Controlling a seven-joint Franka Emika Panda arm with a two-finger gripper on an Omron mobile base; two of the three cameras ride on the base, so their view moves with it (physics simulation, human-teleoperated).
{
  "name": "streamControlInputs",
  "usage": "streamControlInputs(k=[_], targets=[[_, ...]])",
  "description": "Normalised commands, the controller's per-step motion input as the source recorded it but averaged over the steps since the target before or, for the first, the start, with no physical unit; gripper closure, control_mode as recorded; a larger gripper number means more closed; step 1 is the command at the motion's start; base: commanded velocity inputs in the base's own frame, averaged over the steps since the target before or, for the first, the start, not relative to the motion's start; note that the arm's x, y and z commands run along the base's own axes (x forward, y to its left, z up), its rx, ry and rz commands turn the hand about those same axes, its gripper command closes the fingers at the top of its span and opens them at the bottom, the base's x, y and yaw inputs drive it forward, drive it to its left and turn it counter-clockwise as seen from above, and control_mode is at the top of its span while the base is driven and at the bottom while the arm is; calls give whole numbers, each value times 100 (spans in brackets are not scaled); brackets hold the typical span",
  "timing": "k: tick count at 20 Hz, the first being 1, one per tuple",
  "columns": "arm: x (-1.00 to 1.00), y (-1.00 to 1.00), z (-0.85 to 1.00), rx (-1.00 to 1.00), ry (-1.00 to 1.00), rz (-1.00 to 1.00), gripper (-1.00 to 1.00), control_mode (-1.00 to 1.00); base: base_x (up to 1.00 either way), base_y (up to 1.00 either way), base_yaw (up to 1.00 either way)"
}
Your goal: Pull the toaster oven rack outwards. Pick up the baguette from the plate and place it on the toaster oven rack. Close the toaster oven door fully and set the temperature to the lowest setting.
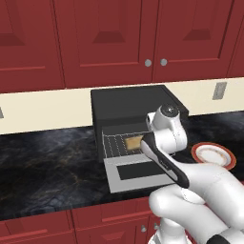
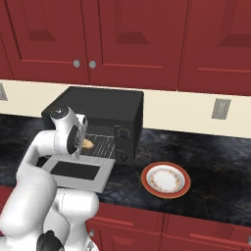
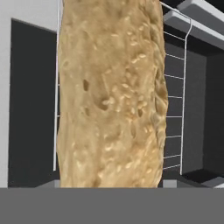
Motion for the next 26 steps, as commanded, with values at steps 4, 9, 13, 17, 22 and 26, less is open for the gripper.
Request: streamControlInputs(k=[4,9,13,17,22,26], targets=[[23,5,-23,0,0,0,100,-100,0,0,0],[20,2,-29,0,0,0,100,-100,0,0,0],[8,1,-28,0,0,0,100,-100,0,0,0],[3,0,-25,0,0,0,100,-100,0,0,0],[2,0,-22,0,0,0,100,-100,0,0,0],[1,0,-18,0,0,0,100,-100,0,0,0]])
